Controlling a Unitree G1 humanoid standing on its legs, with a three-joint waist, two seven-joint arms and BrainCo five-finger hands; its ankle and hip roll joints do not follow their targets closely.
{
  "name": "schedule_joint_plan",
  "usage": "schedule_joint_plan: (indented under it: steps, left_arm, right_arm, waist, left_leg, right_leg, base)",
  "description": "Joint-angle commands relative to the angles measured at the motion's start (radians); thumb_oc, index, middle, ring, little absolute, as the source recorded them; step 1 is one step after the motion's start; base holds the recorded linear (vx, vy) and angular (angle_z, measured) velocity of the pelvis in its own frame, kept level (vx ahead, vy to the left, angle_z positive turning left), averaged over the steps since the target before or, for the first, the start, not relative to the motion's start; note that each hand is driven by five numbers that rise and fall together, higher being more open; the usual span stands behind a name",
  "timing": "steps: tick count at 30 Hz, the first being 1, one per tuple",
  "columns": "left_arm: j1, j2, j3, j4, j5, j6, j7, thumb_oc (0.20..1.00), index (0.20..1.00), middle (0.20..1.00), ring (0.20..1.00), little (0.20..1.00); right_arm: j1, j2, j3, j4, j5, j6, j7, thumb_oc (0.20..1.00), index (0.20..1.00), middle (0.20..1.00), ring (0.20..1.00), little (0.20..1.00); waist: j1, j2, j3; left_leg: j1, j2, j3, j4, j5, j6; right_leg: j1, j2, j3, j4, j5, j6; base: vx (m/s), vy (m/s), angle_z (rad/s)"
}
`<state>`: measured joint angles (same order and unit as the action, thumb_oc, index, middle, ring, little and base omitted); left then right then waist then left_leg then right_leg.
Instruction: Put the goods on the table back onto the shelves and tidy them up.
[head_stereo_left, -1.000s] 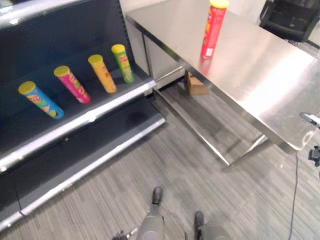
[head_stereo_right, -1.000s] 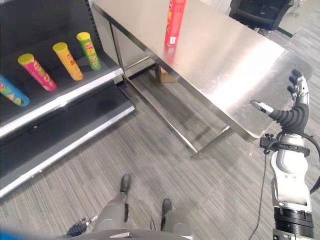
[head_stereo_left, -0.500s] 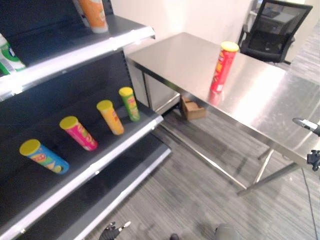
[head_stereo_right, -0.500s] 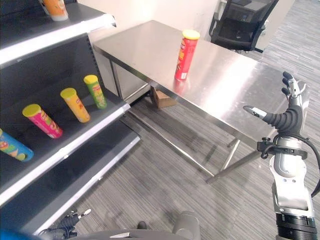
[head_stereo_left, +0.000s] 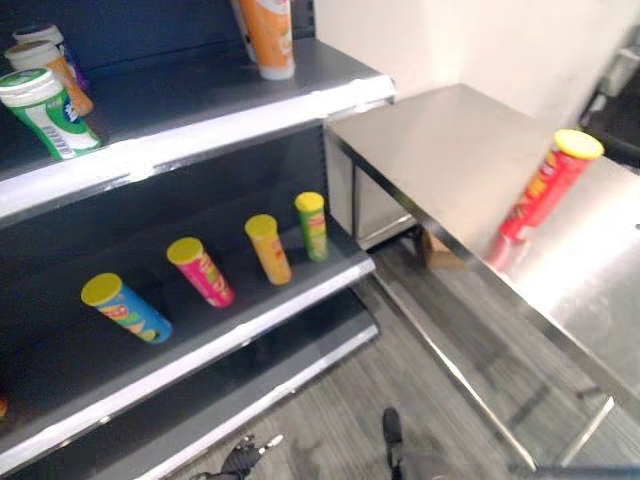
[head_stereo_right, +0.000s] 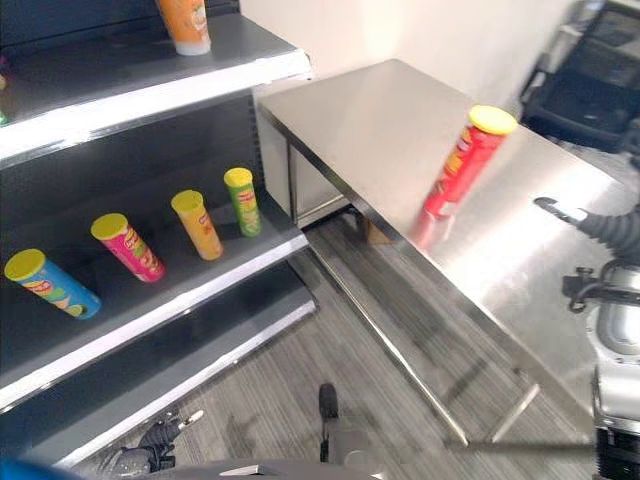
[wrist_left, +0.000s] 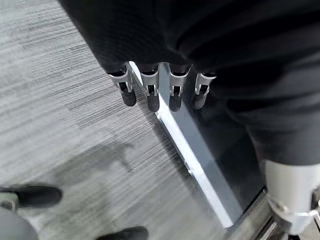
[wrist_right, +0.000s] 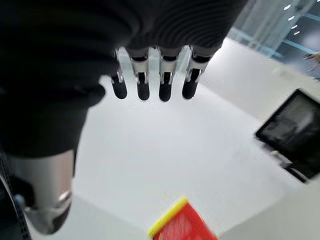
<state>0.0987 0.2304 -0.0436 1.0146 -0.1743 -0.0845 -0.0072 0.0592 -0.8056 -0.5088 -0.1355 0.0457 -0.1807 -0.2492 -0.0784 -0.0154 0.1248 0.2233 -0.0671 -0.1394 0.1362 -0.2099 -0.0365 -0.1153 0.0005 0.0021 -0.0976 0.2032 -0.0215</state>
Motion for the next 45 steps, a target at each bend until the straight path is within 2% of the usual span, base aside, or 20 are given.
schedule_joint_plan:
  steps: [1, 2, 4, 5, 6, 7, 8, 10, 13, 18, 24, 27, 28, 29, 37, 45]
  left_arm:
    - [0.0, 0.076, -0.026, -0.026, -0.012, -0.025, 0.003, 1.0, 1.0, 1.0, 1.0, 1.0]
    - [-0.004, 0.077, -0.02, -0.024, -0.012, -0.023, 0.01, 1.0, 1.0, 1.0, 1.0, 1.0]
    - [-0.014, 0.068, -0.023, -0.033, -0.013, -0.02, 0.004, 1.0, 1.0, 1.0, 1.0, 1.0]
    - [-0.014, 0.067, -0.025, -0.033, -0.013, -0.02, 0.004, 1.0, 1.0, 1.0, 1.0, 1.0]
    - [-0.019, 0.066, -0.028, -0.038, -0.007, -0.021, 0.004, 1.0, 1.0, 1.0, 1.0, 1.0]
    - [-0.004, 0.072, -0.04, -0.042, 0.008, -0.019, -0.001, 1.0, 1.0, 1.0, 1.0, 1.0]
    - [-0.003, 0.068, -0.04, -0.039, 0.012, -0.018, -0.001, 1.0, 1.0, 1.0, 1.0, 1.0]
    - [-0.001, 0.063, -0.032, -0.007, 0.031, -0.015, -0.005, 1.0, 1.0, 1.0, 1.0, 1.0]
    - [0.005, 0.067, -0.025, 0.004, 0.044, -0.018, -0.01, 1.0, 1.0, 1.0, 1.0, 1.0]
    - [0.022, 0.098, -0.006, 0.02, 0.052, -0.02, -0.019, 1.0, 1.0, 1.0, 1.0, 1.0]
    - [0.03, 0.109, -0.016, 0.027, 0.056, -0.023, -0.029, 1.0, 1.0, 1.0, 1.0, 1.0]
    - [0.018, 0.114, -0.021, 0.029, 0.05, -0.021, -0.031, 1.0, 1.0, 1.0, 1.0, 1.0]
    - [0.007, 0.122, -0.019, 0.016, 0.039, -0.023, -0.031, 1.0, 1.0, 1.0, 1.0, 1.0]
    - [0.006, 0.125, -0.018, 0.014, 0.036, -0.024, -0.03, 1.0, 1.0, 1.0, 1.0, 1.0]
    - [-0.008, 0.121, -0.04, 0.022, 0.044, -0.02, -0.039, 1.0, 1.0, 1.0, 1.0, 1.0]
    - [-0.01, 0.114, -0.052, 0.028, 0.033, -0.016, -0.037, 1.0, 1.0, 1.0, 1.0, 1.0]
  right_arm:
    - [0.028, -0.045, -0.092, -0.025, 0.028, -0.042, -0.027, 1.0, 1.0, 1.0, 1.0, 1.0]
    - [0.041, -0.048, -0.109, -0.021, 0.024, -0.038, -0.035, 1.0, 1.0, 1.0, 1.0, 1.0]
    - [0.08, -0.051, -0.152, -0.024, 0.025, -0.03, -0.034, 1.0, 1.0, 1.0, 1.0, 1.0]
    - [0.085, -0.051, -0.156, -0.026, 0.026, -0.029, -0.034, 1.0, 1.0, 1.0, 1.0, 1.0]
    - [0.088, -0.048, -0.164, -0.023, 0.031, -0.032, -0.041, 1.0, 1.0, 1.0, 1.0, 1.0]
    - [0.071, -0.057, -0.14, -0.014, 0.032, -0.028, -0.038, 1.0, 1.0, 1.0, 1.0, 1.0]
    - [0.069, -0.052, -0.132, -0.013, 0.032, -0.027, -0.032, 1.0, 1.0, 1.0, 1.0, 1.0]
    - [0.08, -0.046, -0.134, 0.0, 0.044, -0.029, -0.018, 1.0, 1.0, 1.0, 1.0, 1.0]
    - [0.081, -0.052, -0.124, 0.011, 0.071, -0.027, 0.012, 1.0, 1.0, 1.0, 1.0, 1.0]
    - [0.077, -0.148, -0.055, 0.079, 0.192, -0.025, 0.126, 1.0, 1.0, 1.0, 1.0, 1.0]
    - [0.091, -0.243, -0.02, 0.162, 0.251, -0.014, 0.193, 1.0, 1.0, 1.0, 1.0, 1.0]
    - [0.105, -0.27, -0.016, 0.195, 0.244, -0.005, 0.209, 1.0, 1.0, 1.0, 1.0, 1.0]
    - [0.12, -0.296, -0.016, 0.214, 0.214, 0.01, 0.217, 1.0, 1.0, 1.0, 1.0, 1.0]
    - [0.123, -0.303, -0.016, 0.221, 0.2, 0.017, 0.219, 1.0, 1.0, 1.0, 1.0, 1.0]
    - [0.16, -0.371, 0.009, 0.254, 0.204, 0.026, 0.272, 1.0, 1.0, 1.0, 1.0, 1.0]
    - [0.108, -0.389, 0.064, 0.289, 0.237, 0.023, 0.279, 1.0, 1.0, 1.0, 1.0, 1.0]
  waist:
    - [-0.042, -0.034, -0.034]
    - [-0.05, -0.04, -0.028]
    - [-0.063, -0.055, -0.024]
    - [-0.057, -0.055, -0.024]
    - [-0.055, -0.058, -0.019]
    - [-0.039, -0.044, -0.012]
    - [-0.039, -0.037, -0.015]
    - [-0.054, -0.025, -0.031]
    - [-0.05, -0.026, -0.044]
    - [-0.027, -0.035, -0.044]
    - [-0.021, -0.043, -0.045]
    - [-0.03, -0.045, -0.04]
    - [-0.04, -0.047, -0.031]
    - [-0.04, -0.048, -0.031]
    - [-0.037, -0.065, -0.049]
    - [-0.026, -0.073, -0.046]
  left_leg:
    - [-0.119, 0.104, 0.048, 0.097, 0.079, -0.061]
    - [-0.156, 0.129, 0.107, 0.144, 0.094, -0.07]
    - [-0.209, 0.168, 0.223, 0.084, 0.051, -0.056]
    - [-0.201, 0.167, 0.227, 0.074, 0.052, -0.054]
    - [-0.238, 0.18, 0.261, 0.035, 0.072, -0.052]
    - [-0.244, 0.167, 0.263, -0.027, 0.084, -0.042]
    - [-0.236, 0.155, 0.248, -0.061, 0.092, -0.04]
    - [-0.199, 0.142, 0.26, -0.135, 0.116, -0.038]
    - [-0.168, 0.135, 0.284, -0.175, 0.132, -0.035]
    - [-0.141, 0.127, 0.326, -0.208, 0.134, -0.029]
    - [-0.137, 0.12, 0.33, -0.212, 0.129, -0.027]
    - [-0.145, 0.118, 0.321, -0.202, 0.127, -0.025]
    - [-0.152, 0.122, 0.316, -0.191, 0.123, -0.026]
    - [-0.152, 0.123, 0.316, -0.187, 0.122, -0.027]
    - [-0.14, 0.155, 0.298, -0.189, 0.129, -0.055]
    - [-0.138, 0.177, 0.288, -0.186, 0.137, -0.075]
  right_leg:
    - [0.036, -0.038, -0.012, 0.044, -0.187, 0.128]
    - [0.065, -0.047, -0.029, 0.04, -0.212, 0.122]
    - [0.094, -0.076, -0.066, 0.038, -0.235, 0.125]
    - [0.096, -0.077, -0.064, 0.037, -0.236, 0.126]
    - [0.11, -0.084, -0.081, 0.034, -0.235, 0.13]
    - [0.112, -0.083, -0.082, 0.037, -0.237, 0.138]
    - [0.107, -0.078, -0.078, 0.041, -0.232, 0.137]
    - [0.105, -0.081, -0.082, 0.042, -0.229, 0.142]
    - [0.108, -0.089, -0.076, 0.033, -0.223, 0.148]
    - [0.1, -0.11, -0.065, 0.026, -0.206, 0.165]
    - [0.096, -0.124, -0.059, 0.024, -0.197, 0.178]
    - [0.081, -0.128, -0.024, 0.057, -0.204, 0.182]
    - [0.06, -0.121, 0.025, 0.089, -0.206, 0.189]
    - [0.06, -0.121, 0.034, 0.09, -0.206, 0.187]
    - [0.109, -0.111, -0.019, 0.028, -0.217, 0.169]
    - [0.132, -0.1, -0.059, 0.025, -0.235, 0.156]
  base:
    - [0.12, -0.071, 0.2]
    - [0.07, -0.048, 0.21]
    - [0.02, -0.005, 0.41]
    - [0.01, 0.011, 0.57]
    - [0.04, 0.029, 0.46]
    - [0.03, 0.036, 0.24]
    - [0.06, 0.067, -0.09]
    - [0.05, 0.075, -0.42]
    - [0.06, 0.052, -0.27]
    - [0.02, 0.047, -0.15]
    - [0.01, 0.023, -0.03]
    - [-0.01, -0.003, -0.01]
    - [-0.01, -0.017, -0.05]
    - [0.01, -0.027, -0.05]
    - [0.06, -0.069, 0.07]
    - [0.03, -0.057, 0.15]
